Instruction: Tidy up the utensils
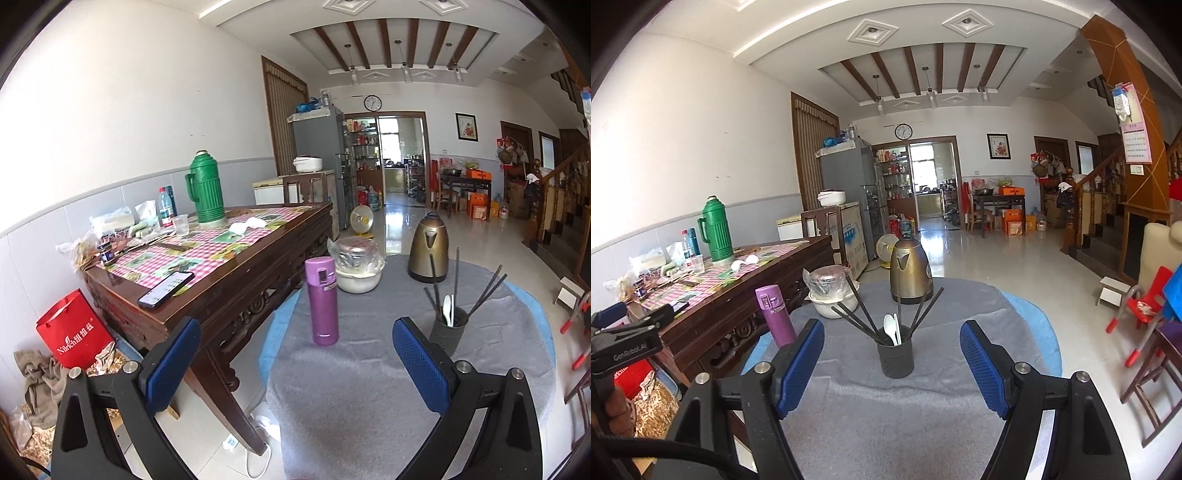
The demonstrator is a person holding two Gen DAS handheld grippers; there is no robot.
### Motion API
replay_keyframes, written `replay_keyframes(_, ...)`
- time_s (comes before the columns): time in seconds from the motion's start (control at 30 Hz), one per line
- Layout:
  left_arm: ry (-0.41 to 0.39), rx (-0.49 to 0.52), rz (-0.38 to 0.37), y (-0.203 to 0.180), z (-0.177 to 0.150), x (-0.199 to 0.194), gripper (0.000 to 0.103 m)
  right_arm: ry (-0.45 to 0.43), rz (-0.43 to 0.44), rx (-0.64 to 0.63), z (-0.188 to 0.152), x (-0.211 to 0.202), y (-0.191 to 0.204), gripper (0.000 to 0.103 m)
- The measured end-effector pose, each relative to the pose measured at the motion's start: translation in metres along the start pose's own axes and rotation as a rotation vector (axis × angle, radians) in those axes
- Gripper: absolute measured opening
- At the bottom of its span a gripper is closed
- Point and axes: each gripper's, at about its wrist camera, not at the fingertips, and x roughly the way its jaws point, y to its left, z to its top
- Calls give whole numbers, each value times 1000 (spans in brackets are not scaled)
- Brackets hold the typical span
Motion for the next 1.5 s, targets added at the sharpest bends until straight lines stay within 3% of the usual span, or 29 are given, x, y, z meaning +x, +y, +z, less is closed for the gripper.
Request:
replay_keyframes(0.3,12,-24,5,14,-5,0,103,27,-6,-17,-3,1,13,79)
replay_keyframes(1.5,3,14,14,4,-12,-4,103,46,-4,-7,-10,-8,14,79)
